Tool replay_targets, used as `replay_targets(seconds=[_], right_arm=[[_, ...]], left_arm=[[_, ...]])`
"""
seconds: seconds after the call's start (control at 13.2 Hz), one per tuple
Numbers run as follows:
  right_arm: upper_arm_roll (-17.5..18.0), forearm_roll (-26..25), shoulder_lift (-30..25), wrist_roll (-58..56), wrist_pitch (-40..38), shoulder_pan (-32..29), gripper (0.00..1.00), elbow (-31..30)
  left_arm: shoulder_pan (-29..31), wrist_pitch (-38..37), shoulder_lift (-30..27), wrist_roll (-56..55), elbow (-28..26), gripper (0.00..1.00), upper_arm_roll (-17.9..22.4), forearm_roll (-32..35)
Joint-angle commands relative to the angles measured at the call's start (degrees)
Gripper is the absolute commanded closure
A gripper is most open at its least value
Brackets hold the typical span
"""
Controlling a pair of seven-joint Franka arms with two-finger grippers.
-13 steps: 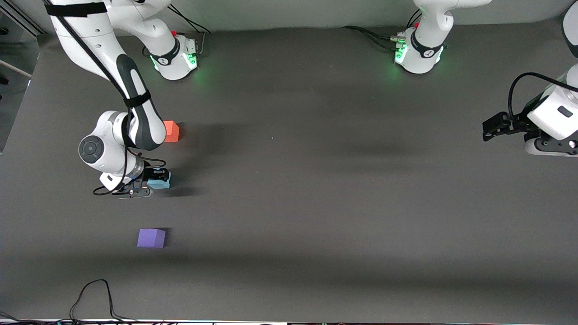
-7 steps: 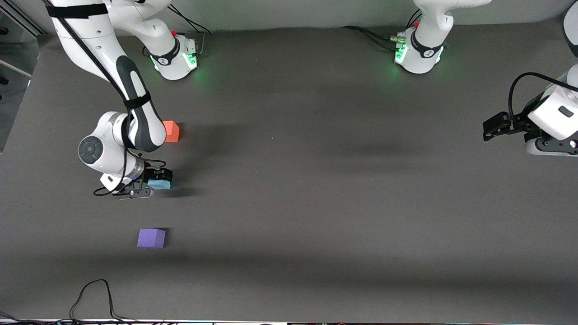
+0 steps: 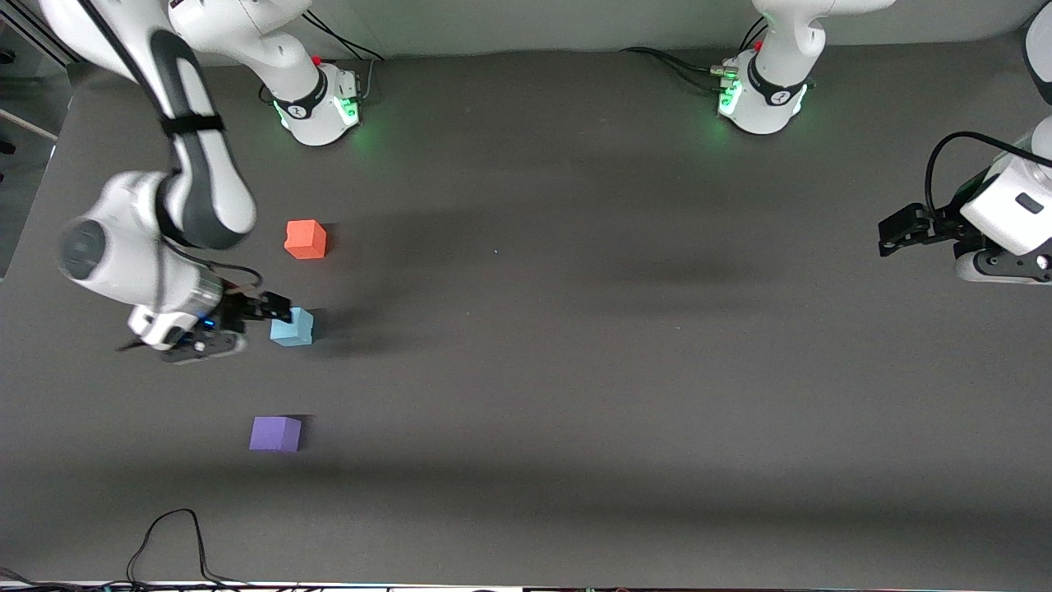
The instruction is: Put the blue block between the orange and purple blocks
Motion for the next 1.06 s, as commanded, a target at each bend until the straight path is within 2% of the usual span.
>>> replay_targets(seconds=[0.0, 0.08, 0.23, 0.3, 0.46, 0.61, 0.99], right_arm=[[5.4, -4.7, -6.3, 2.8, -12.8, -6.0, 0.00, 6.7], [8.7, -7.0, -8.0, 3.5, -16.8, -8.8, 0.00, 9.3], [18.1, -9.4, -12.3, 5.0, -21.5, -16.0, 0.00, 11.7], [20.6, -10.1, -14.7, 5.5, -24.3, -18.6, 0.00, 11.7], [21.4, -10.2, -18.8, 5.3, -27.5, -20.6, 0.00, 11.5], [24.5, -10.4, -21.5, 4.6, -30.0, -24.4, 0.00, 11.5], [25.1, -10.5, -21.9, 5.3, -30.3, -24.8, 0.00, 11.4]], left_arm=[[-0.4, -1.2, -0.6, -0.8, 0.3, 0.00, 0.1, 0.5], [-0.4, -1.2, -0.6, -0.8, 0.3, 0.00, 0.1, 0.5], [-0.4, -1.2, -0.6, -0.8, 0.2, 0.00, 0.1, 0.5], [-0.4, -1.2, -0.5, -0.8, 0.3, 0.00, 0.1, 0.4], [-0.4, -1.2, -0.5, -0.8, 0.2, 0.00, 0.1, 0.5], [-0.4, -1.2, -0.5, -0.8, 0.2, 0.00, 0.1, 0.5], [-0.4, -1.2, -0.5, -0.8, 0.2, 0.00, 0.1, 0.5]])
